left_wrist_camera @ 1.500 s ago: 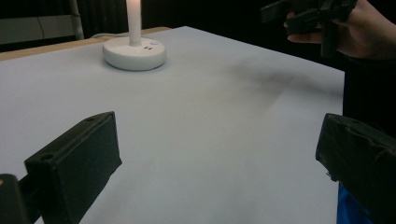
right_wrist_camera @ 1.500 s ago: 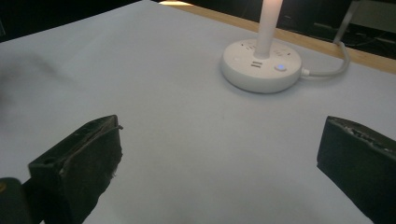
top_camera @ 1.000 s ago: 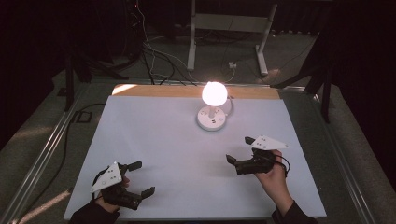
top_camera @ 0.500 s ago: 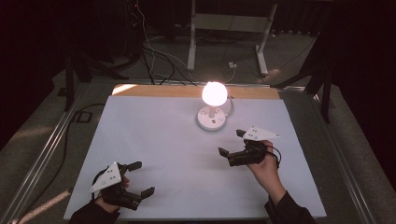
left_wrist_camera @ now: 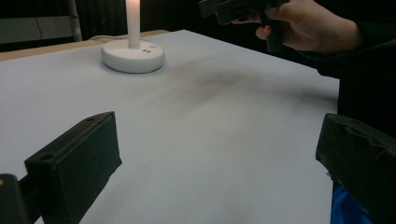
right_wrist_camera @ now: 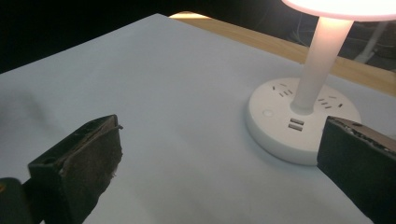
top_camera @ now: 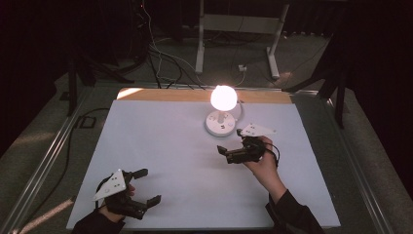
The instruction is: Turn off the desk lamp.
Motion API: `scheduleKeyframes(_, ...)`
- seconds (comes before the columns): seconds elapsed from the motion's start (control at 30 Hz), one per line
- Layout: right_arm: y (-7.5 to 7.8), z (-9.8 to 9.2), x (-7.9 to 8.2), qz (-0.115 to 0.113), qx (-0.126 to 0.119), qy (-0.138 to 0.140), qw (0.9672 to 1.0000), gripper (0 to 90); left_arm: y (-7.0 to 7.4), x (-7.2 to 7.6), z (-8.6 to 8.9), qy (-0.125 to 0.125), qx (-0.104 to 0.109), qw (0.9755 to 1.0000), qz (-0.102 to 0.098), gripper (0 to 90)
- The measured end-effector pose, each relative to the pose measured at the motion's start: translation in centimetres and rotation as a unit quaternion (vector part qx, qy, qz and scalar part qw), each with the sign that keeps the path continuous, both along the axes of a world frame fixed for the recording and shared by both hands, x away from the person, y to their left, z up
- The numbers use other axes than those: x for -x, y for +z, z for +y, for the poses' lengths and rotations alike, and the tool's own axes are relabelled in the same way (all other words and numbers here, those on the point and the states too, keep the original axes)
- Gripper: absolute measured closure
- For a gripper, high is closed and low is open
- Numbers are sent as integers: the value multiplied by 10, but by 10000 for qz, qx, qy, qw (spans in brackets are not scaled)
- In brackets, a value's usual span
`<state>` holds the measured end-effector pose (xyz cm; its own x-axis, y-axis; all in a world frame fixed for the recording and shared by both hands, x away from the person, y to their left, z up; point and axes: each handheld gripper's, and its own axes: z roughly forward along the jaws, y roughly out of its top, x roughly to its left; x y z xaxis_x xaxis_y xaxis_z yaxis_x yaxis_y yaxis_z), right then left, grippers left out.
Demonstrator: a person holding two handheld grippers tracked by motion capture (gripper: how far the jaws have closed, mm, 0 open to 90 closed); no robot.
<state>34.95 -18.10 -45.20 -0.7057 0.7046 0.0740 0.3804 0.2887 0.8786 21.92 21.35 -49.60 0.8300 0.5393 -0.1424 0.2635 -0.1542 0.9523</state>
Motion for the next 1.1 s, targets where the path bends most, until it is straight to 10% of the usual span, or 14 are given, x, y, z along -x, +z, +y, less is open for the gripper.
scheduleKeyframes(0.73,-14,27,-37,99,379,-49,9992,195,0,0,0,-19,22,10000,-14,5)
scheduleKeyframes(1.03,-20,28,-51,23,575,-325,9978,460,0,0,0,-19,30,10000,-3,5)
scheduleKeyframes(1.1,-22,29,-55,35,680,-381,9970,679,0,0,0,-19,33,10000,-5,5)
